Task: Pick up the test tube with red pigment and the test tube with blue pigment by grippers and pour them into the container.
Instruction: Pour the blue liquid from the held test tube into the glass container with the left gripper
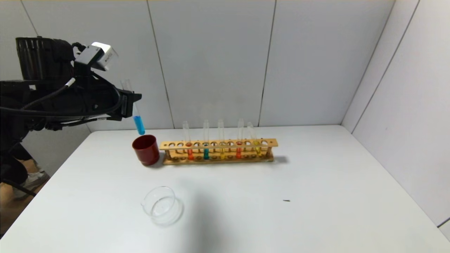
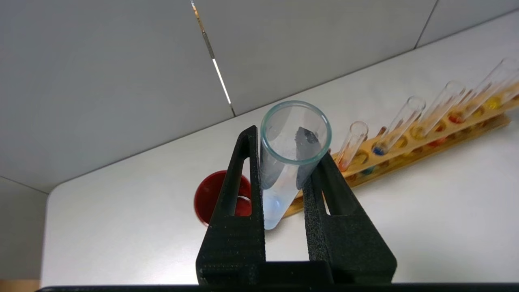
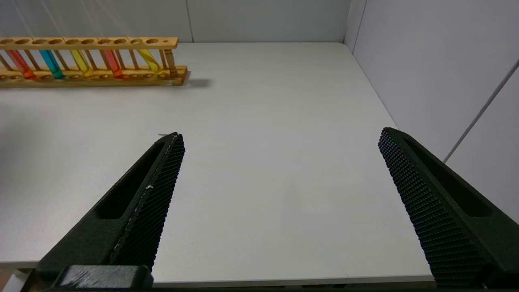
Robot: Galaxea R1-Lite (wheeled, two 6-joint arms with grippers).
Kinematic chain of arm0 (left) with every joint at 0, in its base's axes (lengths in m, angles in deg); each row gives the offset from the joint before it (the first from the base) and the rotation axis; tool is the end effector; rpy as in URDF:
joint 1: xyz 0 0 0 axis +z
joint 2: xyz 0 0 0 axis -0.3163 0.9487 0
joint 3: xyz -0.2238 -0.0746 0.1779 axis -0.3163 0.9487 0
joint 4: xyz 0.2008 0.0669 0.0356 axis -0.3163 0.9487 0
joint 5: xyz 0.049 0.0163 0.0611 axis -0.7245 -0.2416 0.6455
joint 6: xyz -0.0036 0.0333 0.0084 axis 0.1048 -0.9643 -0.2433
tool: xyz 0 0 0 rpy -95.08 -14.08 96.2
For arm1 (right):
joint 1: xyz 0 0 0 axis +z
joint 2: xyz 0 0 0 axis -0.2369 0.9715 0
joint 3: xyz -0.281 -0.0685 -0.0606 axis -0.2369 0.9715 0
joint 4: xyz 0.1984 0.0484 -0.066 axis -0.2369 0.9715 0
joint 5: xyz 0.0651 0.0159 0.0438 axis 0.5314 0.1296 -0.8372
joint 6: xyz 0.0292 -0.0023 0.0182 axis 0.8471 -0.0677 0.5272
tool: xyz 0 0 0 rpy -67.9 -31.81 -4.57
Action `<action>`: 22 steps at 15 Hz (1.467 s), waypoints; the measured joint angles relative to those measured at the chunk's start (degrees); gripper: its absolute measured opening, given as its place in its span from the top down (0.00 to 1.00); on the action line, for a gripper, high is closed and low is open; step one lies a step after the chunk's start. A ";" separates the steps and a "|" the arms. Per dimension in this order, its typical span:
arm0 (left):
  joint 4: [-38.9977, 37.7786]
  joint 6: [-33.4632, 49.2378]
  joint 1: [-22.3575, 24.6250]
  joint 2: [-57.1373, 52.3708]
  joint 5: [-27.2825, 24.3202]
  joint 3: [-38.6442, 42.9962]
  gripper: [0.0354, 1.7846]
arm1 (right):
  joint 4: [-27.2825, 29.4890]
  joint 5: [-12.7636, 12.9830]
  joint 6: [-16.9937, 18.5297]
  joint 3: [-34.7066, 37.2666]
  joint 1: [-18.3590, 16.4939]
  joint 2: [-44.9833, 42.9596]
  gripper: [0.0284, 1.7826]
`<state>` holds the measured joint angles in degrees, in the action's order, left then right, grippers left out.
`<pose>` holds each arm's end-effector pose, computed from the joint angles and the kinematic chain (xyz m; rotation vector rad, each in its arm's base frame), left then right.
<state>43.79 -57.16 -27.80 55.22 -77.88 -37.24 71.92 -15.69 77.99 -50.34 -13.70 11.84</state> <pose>0.3306 -0.0585 0.2400 0.1843 0.1842 -0.2932 0.0199 0.0002 0.0750 0.0038 0.0046 0.0043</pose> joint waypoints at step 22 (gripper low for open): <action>-57.25 -29.05 2.21 4.64 -9.40 37.79 0.84 | -0.02 0.02 0.02 0.00 0.00 0.00 0.02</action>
<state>-13.46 -86.21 -25.60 59.87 -87.27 0.55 71.90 -15.67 78.01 -50.34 -13.70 11.84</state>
